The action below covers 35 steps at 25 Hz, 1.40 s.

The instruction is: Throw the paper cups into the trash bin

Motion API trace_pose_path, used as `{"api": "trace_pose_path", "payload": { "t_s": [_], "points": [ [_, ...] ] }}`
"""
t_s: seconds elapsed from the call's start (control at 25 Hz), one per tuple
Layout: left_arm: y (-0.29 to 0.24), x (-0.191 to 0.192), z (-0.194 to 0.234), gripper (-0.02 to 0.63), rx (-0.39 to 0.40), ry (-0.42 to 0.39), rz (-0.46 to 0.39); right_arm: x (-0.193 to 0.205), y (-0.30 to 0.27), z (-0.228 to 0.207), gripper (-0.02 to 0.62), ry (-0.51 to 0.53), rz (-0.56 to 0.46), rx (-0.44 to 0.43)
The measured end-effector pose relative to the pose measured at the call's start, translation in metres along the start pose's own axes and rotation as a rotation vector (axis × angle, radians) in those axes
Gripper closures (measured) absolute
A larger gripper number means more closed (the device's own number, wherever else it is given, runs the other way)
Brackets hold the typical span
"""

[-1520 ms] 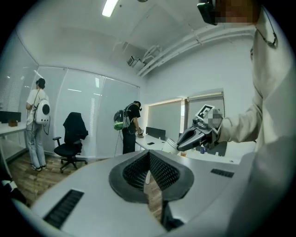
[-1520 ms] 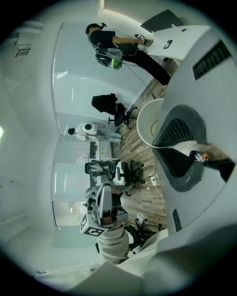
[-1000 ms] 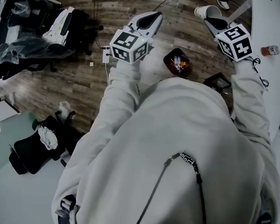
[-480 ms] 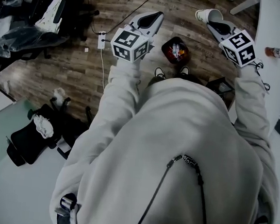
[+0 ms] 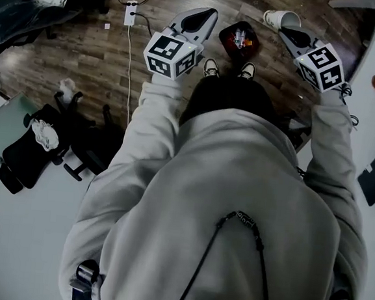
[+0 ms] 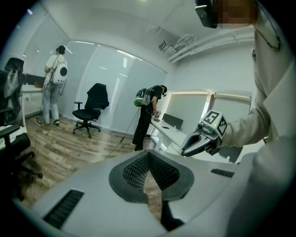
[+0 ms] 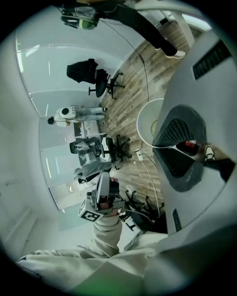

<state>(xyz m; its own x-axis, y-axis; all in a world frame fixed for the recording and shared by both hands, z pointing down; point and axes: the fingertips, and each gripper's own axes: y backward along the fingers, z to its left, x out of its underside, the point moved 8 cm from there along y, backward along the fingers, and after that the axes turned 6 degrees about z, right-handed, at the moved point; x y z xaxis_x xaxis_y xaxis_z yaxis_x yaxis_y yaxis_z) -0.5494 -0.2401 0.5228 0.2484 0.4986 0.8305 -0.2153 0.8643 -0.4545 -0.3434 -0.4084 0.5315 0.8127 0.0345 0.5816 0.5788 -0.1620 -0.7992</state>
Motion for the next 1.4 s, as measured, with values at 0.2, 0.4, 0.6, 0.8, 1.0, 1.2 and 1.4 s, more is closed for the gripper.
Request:
{"api": "trace_pose_path", "payload": {
  "t_s": [0.2, 0.4, 0.6, 0.8, 1.0, 1.2, 1.4],
  "points": [
    [-0.013, 0.059, 0.019, 0.604, -0.012, 0.053, 0.060, 0.048, -0.060, 0.002, 0.561, 0.000, 0.050, -0.113],
    [-0.043, 0.149, 0.036, 0.604, 0.002, 0.098, 0.137, 0.101, -0.122, 0.012, 0.561, -0.021, 0.087, -0.157],
    [-0.085, 0.226, 0.060, 0.604, -0.062, 0.089, 0.197, 0.163, -0.200, 0.012, 0.561, -0.025, 0.132, -0.203],
    [-0.137, 0.291, 0.083, 0.604, -0.019, 0.129, 0.178, 0.217, -0.276, 0.004, 0.561, 0.005, 0.184, -0.226],
    [-0.172, 0.327, 0.087, 0.604, 0.034, 0.129, 0.181, 0.257, -0.332, 0.010, 0.561, 0.096, 0.237, -0.253],
    [-0.177, 0.353, 0.095, 0.604, 0.017, 0.134, 0.175, 0.286, -0.371, 0.014, 0.561, 0.071, 0.241, -0.286],
    [-0.174, 0.358, 0.096, 0.604, -0.011, 0.101, 0.159, 0.295, -0.381, 0.014, 0.484, 0.033, 0.242, -0.325]
  ]
}}
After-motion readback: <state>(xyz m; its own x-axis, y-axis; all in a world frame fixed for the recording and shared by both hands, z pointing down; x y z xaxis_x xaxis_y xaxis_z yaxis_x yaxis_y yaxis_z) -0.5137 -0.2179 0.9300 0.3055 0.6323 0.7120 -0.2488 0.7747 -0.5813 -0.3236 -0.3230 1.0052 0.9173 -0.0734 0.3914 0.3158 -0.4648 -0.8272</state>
